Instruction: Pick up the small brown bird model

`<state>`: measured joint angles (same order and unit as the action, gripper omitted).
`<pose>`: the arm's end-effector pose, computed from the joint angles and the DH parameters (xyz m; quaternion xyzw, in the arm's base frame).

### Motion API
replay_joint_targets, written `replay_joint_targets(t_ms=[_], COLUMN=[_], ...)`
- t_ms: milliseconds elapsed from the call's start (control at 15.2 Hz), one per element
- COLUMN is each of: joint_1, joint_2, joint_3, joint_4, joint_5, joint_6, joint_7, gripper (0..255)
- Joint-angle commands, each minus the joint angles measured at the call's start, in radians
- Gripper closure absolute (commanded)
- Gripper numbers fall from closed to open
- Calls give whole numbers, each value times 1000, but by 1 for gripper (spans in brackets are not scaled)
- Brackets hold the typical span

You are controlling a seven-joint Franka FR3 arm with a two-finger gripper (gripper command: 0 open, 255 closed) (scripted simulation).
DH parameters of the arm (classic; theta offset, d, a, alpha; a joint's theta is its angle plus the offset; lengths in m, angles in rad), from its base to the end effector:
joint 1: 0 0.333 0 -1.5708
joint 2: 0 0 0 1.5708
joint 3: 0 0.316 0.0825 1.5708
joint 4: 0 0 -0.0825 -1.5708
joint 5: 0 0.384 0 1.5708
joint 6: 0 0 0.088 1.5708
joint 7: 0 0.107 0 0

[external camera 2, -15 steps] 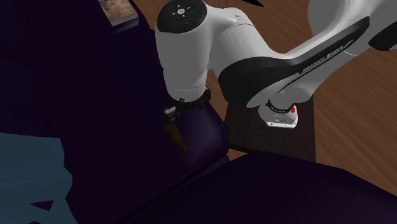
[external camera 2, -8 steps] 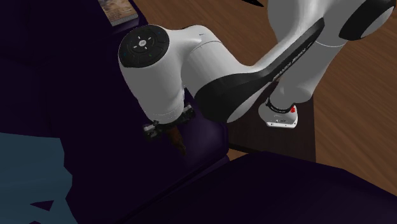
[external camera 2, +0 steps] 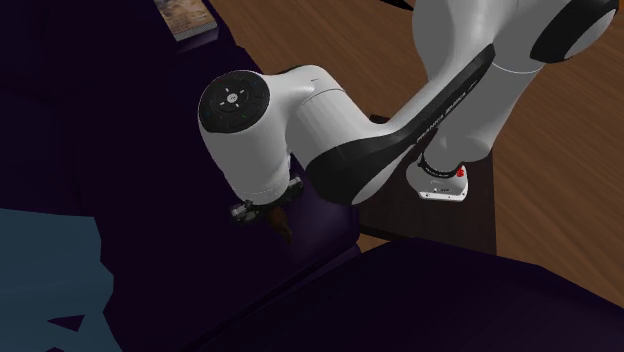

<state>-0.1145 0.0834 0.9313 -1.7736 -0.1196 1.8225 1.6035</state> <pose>0.4131 0.4058 0.5208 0.9287 -0.3701 0.0229 0.0086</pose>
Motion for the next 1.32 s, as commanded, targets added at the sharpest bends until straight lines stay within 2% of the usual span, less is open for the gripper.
replay_joint_targets(t_ms=[0, 528, 1254], joint_1=[0, -1, 8], joint_2=[1, -4, 4], joint_3=[0, 0, 5], joint_4=[-2, -6, 149], joint_5=[-1, 3, -1], joint_6=[3, 3, -146], joint_7=[0, -2, -5], gripper=[255, 255, 255])
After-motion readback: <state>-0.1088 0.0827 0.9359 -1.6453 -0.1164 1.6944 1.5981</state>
